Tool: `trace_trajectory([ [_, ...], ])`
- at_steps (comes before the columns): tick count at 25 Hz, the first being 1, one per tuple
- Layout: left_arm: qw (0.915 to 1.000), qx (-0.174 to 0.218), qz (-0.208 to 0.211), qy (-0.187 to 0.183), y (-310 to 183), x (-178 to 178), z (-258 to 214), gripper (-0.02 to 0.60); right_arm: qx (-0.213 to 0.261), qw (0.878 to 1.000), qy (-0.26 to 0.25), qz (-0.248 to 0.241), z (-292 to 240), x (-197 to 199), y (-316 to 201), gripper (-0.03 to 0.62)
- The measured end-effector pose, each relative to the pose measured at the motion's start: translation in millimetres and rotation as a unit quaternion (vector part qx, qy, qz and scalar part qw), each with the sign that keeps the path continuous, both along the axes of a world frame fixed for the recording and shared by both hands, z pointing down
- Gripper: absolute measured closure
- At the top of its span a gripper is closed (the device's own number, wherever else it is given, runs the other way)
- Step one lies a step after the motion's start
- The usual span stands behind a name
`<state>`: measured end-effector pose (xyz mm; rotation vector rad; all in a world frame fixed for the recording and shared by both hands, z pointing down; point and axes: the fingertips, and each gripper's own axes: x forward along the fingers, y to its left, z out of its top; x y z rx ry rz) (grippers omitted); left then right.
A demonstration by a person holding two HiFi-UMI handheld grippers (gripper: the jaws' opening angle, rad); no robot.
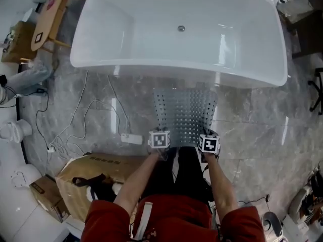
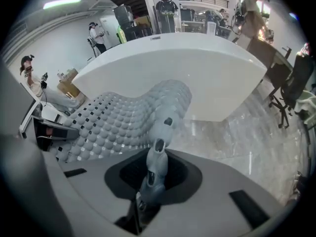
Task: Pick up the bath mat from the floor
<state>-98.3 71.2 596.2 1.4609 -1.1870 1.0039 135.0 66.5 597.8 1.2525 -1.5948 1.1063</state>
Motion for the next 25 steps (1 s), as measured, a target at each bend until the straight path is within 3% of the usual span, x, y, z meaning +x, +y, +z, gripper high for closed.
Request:
trace_trajectory([
  [6, 0.9975, 0.07, 0.014, 0.003, -27, 13, -82, 0.471, 0.062, 0.998, -0.004, 0.002, -81, -3, -19, 0.536],
  [11, 0.9877, 0.154, 0.021, 0.017, -62, 23, -152, 0.472, 0.133, 0.991, -0.014, 0.027, -154, 3, -49, 0.536],
  [17, 0.9656, 0.257, 0.031, 0.028, -118, 33, -239, 0.477, 0.229, 0.972, -0.009, 0.049, -240, 23, -98, 0.537],
  [25, 0.9254, 0.376, 0.043, 0.024, -173, 41, -353, 0.48, 0.342, 0.938, -0.003, 0.065, -348, 34, -150, 0.537],
])
